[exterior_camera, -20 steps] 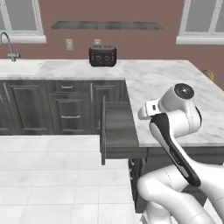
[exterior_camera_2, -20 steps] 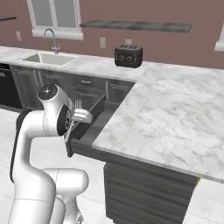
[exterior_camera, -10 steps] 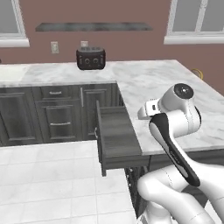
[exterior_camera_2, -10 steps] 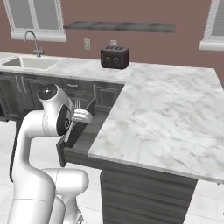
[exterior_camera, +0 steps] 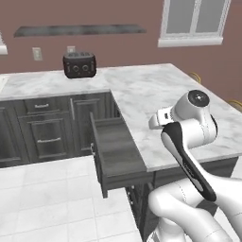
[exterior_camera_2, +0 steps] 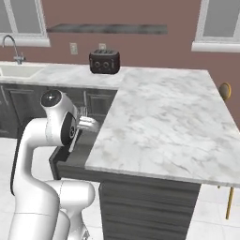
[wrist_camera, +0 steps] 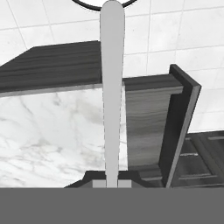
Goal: Organize the utensils by type. Pick up the wooden spoons from the counter and place them in the open cabinet. Then pick up the metallic utensils from the counter and place them in the open drawer.
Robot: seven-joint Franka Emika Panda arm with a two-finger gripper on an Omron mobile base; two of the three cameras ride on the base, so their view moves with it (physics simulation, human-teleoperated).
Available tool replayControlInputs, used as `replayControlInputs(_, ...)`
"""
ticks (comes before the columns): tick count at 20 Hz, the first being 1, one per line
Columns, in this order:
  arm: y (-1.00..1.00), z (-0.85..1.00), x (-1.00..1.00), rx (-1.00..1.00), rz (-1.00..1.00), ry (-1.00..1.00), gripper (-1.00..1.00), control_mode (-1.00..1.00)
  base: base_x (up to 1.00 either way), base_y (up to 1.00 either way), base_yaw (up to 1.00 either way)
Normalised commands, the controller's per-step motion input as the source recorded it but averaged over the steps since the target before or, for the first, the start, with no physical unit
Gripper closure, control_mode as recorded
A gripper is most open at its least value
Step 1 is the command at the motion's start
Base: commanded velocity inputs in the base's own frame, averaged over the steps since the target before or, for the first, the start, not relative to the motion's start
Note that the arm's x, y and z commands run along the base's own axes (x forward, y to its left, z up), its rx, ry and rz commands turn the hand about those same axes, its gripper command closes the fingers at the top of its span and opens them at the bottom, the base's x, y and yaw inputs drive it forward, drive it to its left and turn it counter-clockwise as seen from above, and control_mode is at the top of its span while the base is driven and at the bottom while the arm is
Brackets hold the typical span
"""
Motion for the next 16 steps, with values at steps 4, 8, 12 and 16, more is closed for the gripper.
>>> replayControlInputs(4,0.0,0.0,0.0,0.0,0.0,0.0,1.0,1.0,0.23,0.3,-0.24)
replayControlInputs(8,0.0,0.0,0.0,0.0,0.0,0.0,1.0,1.0,0.26,0.38,-0.24)
replayControlInputs(12,0.0,0.0,0.0,0.0,0.0,0.0,1.0,1.0,0.27,0.37,-0.23)
replayControlInputs(16,0.0,0.0,0.0,0.0,0.0,0.0,1.0,1.0,0.26,0.35,-0.22)
